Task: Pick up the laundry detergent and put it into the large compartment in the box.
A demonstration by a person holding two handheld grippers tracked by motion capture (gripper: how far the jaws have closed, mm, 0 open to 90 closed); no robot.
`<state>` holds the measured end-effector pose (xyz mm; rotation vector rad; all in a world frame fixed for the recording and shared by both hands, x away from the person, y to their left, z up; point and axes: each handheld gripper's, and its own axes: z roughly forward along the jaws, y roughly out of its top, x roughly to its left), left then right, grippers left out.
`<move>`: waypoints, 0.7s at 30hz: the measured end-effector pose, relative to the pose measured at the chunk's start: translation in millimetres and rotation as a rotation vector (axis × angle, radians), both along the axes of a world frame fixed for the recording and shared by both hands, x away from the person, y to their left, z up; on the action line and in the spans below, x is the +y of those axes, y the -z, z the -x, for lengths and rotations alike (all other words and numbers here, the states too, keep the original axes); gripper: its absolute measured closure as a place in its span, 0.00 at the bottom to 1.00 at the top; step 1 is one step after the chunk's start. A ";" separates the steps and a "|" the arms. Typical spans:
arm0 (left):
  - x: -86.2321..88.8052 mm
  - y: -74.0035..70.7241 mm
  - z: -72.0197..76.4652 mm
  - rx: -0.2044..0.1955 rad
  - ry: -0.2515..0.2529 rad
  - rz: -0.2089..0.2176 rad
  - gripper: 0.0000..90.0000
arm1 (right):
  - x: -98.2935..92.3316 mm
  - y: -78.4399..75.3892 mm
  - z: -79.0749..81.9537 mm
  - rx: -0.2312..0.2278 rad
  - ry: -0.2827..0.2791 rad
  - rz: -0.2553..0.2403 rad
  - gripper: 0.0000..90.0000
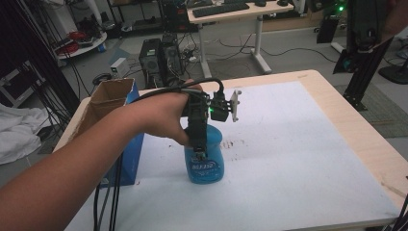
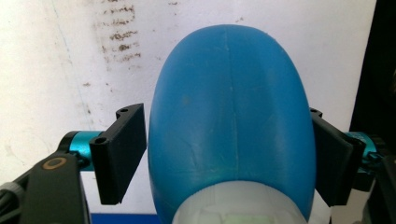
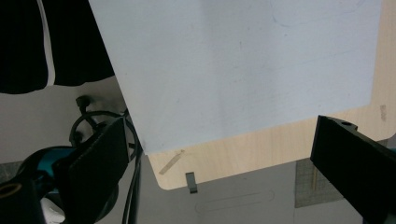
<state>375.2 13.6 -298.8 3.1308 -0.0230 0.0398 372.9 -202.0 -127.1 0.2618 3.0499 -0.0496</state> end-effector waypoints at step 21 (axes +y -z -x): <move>-0.8 0.8 -0.4 0.015 -0.006 0.004 0.41 | 0.3 3.2 -1.6 0.001 0.005 -0.001 0.04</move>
